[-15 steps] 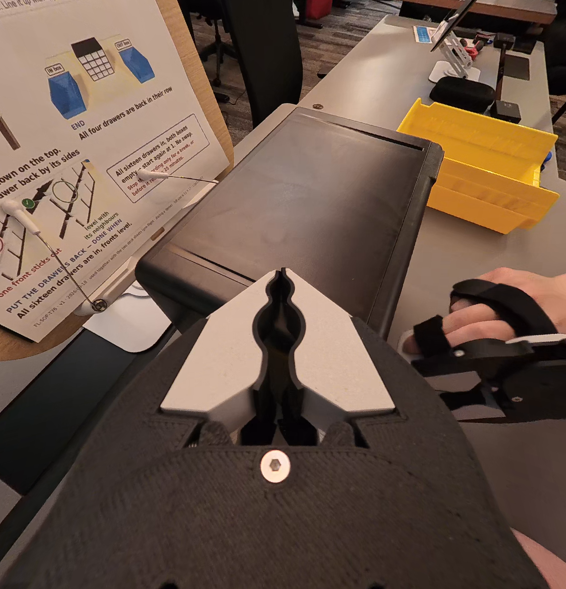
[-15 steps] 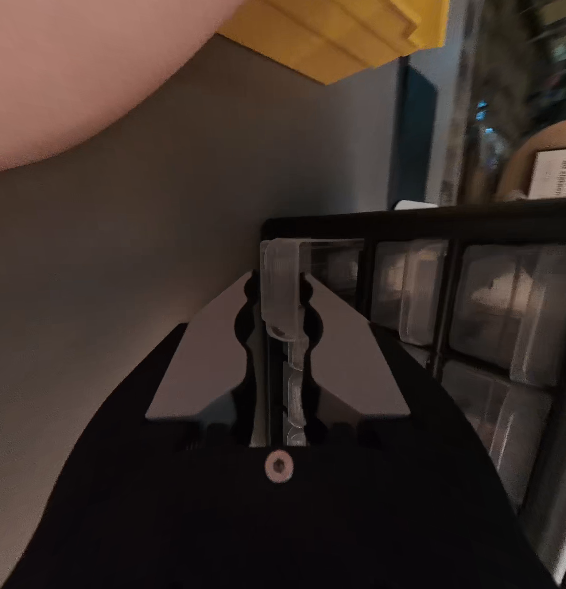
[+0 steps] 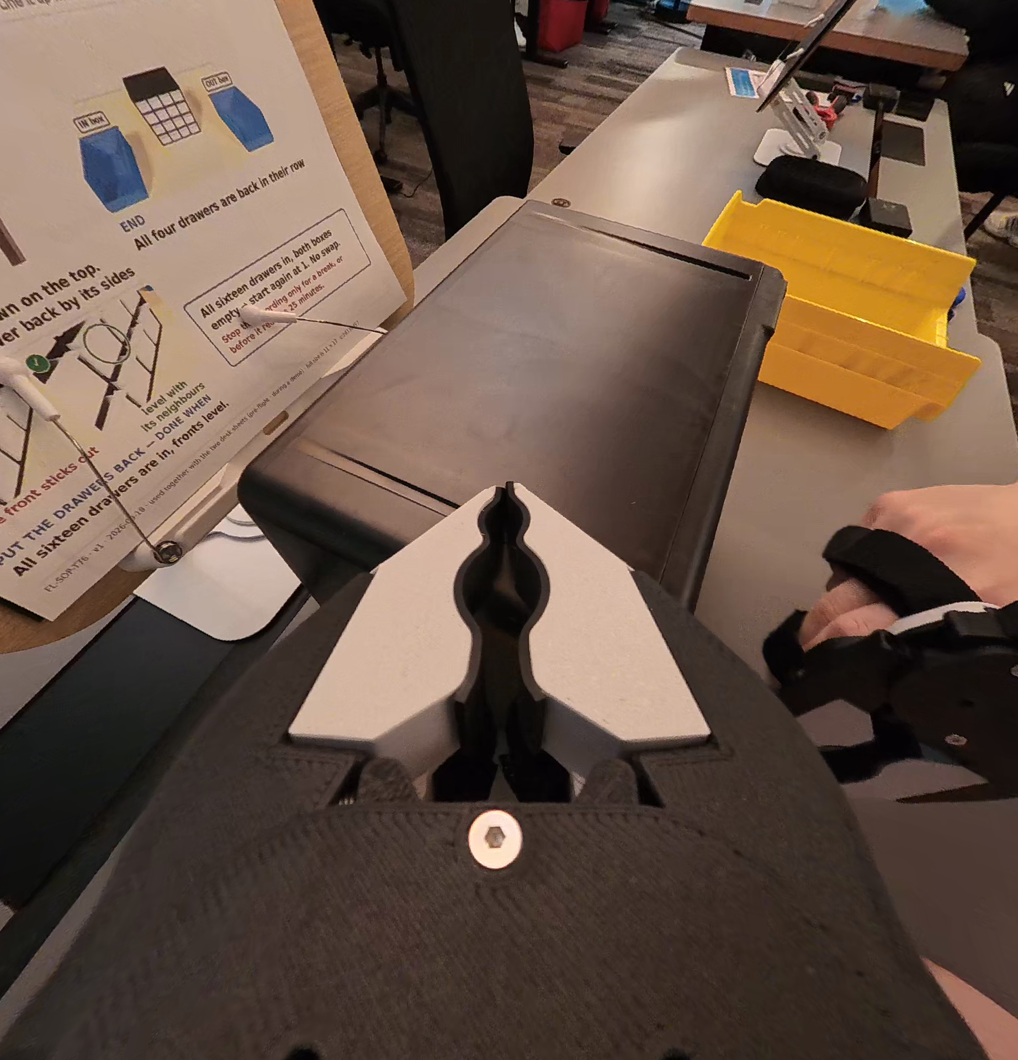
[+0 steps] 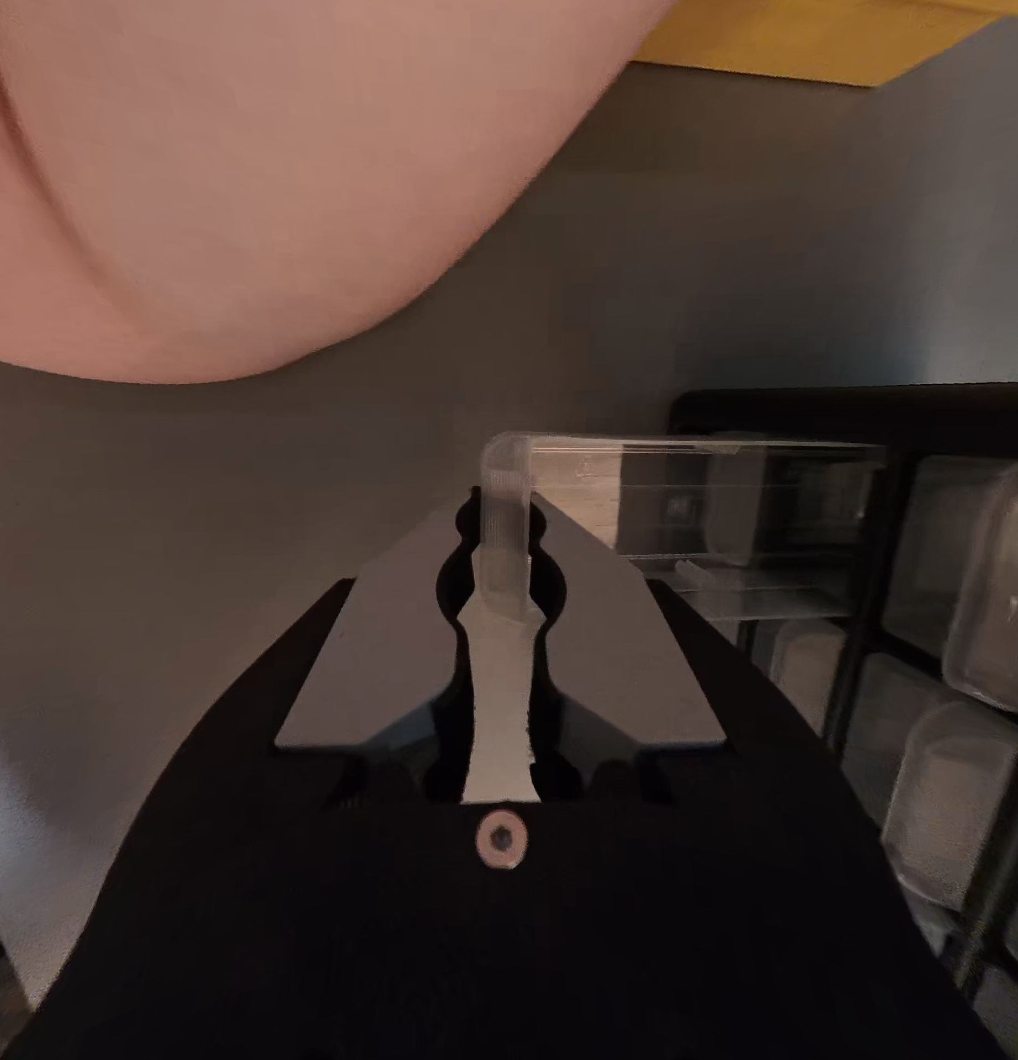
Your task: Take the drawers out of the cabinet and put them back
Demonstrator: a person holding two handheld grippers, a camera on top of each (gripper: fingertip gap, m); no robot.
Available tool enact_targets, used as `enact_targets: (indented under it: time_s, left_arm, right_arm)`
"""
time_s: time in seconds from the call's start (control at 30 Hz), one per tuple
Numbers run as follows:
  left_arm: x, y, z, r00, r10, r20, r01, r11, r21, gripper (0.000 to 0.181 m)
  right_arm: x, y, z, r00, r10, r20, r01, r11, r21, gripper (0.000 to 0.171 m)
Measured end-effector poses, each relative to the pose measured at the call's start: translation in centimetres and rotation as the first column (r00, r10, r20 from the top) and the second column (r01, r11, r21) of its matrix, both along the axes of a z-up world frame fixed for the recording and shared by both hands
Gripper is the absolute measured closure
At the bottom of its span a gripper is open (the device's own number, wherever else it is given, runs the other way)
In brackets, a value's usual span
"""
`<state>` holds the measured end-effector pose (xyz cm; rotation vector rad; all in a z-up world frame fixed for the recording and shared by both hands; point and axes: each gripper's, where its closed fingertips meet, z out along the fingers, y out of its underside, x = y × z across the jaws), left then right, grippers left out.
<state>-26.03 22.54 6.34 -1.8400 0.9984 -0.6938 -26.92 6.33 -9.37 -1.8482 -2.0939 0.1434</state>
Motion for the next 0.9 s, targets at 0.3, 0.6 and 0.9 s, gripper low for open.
enact_targets:
  time_s: [0.3, 0.6, 0.9]
  left_arm:
    - [0.0, 0.0, 0.0, 1.000, -0.002, 0.004, 0.002, 1.000, 0.001, 0.181]
    - [0.0, 0.0, 0.0, 1.000, -0.005, 0.006, 0.005, 1.000, 0.000, 0.181]
    - [0.0, 0.0, 0.0, 1.000, -0.005, 0.008, 0.005, 1.000, 0.001, 0.181]
  right_arm:
    - [0.3, -2.2, -0.2, 0.999, 0.041, 0.032, -0.041, 0.999, -0.005, 0.159]
    - [1.2, -2.5, -0.5, 0.996, 0.029, 0.080, -0.034, 0.998, 0.061, 0.160]
    - [0.1, -4.7, 2.1, 0.999, 0.032, -0.013, -0.034, 0.981, -0.193, 0.160]
